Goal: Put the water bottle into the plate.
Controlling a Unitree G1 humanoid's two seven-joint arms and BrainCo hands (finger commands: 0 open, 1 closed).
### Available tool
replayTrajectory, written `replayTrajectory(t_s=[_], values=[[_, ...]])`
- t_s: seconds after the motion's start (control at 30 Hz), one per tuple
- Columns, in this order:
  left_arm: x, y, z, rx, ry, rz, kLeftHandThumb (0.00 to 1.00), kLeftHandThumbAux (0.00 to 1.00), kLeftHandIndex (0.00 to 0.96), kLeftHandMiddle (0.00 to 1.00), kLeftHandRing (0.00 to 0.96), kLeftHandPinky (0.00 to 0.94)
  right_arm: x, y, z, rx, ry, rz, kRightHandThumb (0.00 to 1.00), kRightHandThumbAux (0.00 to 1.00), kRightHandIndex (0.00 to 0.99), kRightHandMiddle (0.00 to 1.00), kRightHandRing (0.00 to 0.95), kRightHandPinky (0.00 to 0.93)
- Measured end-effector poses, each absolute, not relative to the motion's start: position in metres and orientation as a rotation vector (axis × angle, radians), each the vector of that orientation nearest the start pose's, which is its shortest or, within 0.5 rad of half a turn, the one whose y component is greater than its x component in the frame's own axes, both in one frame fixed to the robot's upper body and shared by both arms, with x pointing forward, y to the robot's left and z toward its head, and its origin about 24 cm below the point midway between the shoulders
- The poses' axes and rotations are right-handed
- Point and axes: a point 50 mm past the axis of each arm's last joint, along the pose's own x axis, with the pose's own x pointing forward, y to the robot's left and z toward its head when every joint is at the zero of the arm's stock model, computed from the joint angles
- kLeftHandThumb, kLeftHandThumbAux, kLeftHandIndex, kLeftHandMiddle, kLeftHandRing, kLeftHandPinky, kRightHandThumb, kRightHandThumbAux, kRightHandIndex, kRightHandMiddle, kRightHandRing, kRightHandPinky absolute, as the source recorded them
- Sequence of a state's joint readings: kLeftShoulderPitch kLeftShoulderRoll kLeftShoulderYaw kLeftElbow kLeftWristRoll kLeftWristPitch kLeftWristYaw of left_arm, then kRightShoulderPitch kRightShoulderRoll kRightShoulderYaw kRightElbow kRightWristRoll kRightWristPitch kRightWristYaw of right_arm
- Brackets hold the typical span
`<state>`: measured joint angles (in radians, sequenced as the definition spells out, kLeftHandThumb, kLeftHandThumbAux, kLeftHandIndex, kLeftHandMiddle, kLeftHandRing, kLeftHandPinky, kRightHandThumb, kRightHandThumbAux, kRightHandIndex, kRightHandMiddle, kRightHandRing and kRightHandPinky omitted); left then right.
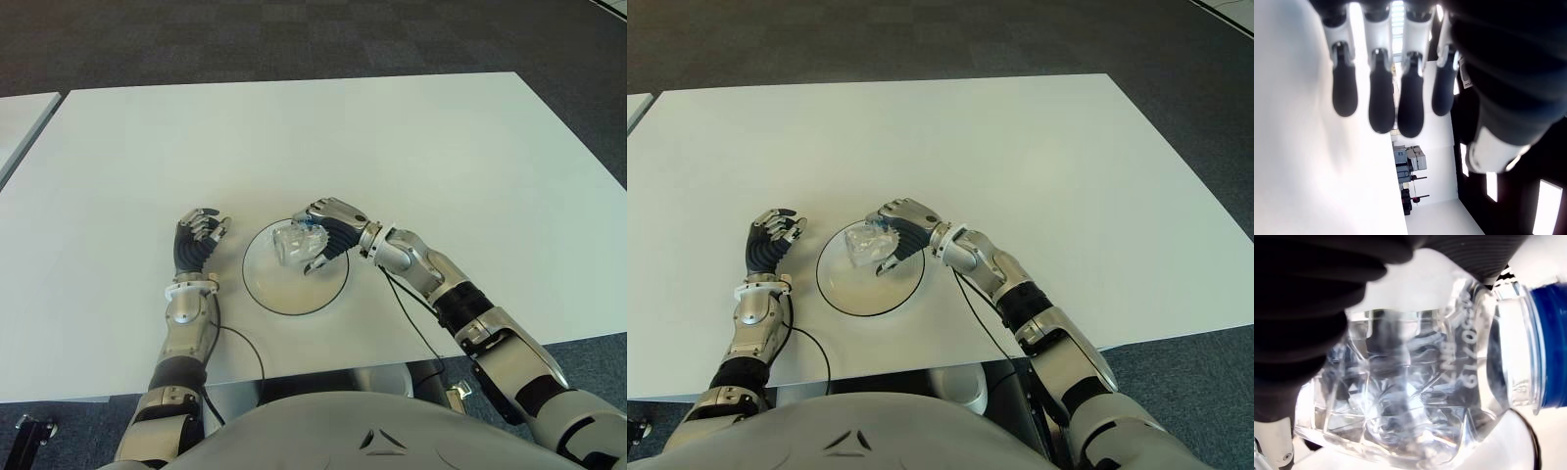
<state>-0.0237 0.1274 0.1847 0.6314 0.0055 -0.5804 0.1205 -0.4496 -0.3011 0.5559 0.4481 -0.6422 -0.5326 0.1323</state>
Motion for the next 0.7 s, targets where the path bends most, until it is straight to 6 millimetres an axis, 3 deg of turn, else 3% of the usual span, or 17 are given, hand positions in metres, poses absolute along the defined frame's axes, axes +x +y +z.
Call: replayTrajectory(t_s=[0.37, 0.6, 0.7], values=[[0.2232, 0.2288, -0.0297, 0.116, 0.028, 0.316, 0.702, 0.718, 0.433, 0.596, 0.575, 0.559, 0.2817, -0.0552, 0.0414, -1.038, -0.429, 0.968, 0.849, 0.680, 0.402, 0.571, 0.872, 0.869], [0.2227, 0.2292, -0.0298, 0.125, 0.023, 0.310, 0.699, 0.720, 0.433, 0.620, 0.601, 0.595, 0.2810, -0.0557, 0.0412, -1.018, -0.435, 1.023, 0.842, 0.680, 0.399, 0.582, 0.821, 0.798], [0.2222, 0.2301, -0.0299, 0.132, 0.020, 0.302, 0.699, 0.721, 0.433, 0.620, 0.599, 0.586, 0.2797, -0.0553, 0.0414, -1.000, -0.441, 1.056, 0.842, 0.676, 0.427, 0.519, 0.773, 0.736]])
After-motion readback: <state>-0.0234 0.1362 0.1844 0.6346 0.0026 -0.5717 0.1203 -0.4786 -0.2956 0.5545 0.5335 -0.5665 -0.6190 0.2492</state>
